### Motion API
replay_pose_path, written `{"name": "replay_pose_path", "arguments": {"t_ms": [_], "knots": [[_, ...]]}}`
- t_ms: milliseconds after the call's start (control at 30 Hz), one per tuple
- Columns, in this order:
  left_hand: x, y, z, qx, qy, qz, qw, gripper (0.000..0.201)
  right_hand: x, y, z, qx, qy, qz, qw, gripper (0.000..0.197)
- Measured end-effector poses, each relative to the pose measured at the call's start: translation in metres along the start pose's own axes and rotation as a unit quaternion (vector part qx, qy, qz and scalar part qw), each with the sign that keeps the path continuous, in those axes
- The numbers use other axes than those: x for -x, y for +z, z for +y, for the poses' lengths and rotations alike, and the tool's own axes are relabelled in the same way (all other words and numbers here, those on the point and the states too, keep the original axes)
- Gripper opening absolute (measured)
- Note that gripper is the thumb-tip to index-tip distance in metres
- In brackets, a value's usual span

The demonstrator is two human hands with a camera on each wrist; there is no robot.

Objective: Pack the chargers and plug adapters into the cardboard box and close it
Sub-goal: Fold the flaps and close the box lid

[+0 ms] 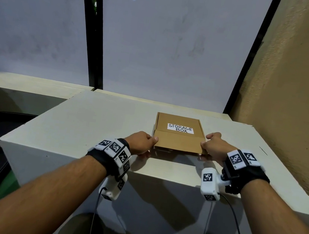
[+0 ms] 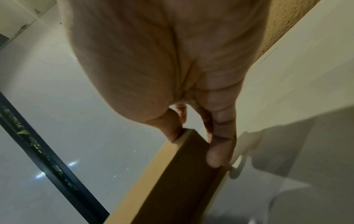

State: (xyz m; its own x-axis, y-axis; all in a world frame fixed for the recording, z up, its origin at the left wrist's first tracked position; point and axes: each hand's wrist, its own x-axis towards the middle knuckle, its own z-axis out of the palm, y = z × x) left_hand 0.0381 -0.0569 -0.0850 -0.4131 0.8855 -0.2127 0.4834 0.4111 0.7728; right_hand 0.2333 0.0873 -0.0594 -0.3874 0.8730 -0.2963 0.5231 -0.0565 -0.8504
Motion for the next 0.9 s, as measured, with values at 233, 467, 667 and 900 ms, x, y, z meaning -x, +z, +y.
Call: {"name": "replay_pose_path", "arguments": {"t_ms": [233,467,667,900], "knots": [[0.001,0.0,-0.003,0.066,0.006,-0.02,0.998,0.046,-0.002,-0.002,0.004,-0.006,0.007,-0.024,1.0,0.035],[0.005,-0.004,0.002,0.129,-0.029,-0.052,0.99,0.044,-0.003,-0.003,0.007,0.003,-0.015,-0.04,0.999,0.015],[-0.003,-0.005,-0.001,0.011,-0.024,-0.033,0.999,0.045,-0.011,-0.009,0.01,0.072,-0.038,-0.03,0.996,0.022],[-0.015,-0.023,0.01,-0.257,0.127,0.052,0.957,0.087,-0.021,-0.026,0.005,0.343,-0.115,-0.003,0.932,0.084]]}}
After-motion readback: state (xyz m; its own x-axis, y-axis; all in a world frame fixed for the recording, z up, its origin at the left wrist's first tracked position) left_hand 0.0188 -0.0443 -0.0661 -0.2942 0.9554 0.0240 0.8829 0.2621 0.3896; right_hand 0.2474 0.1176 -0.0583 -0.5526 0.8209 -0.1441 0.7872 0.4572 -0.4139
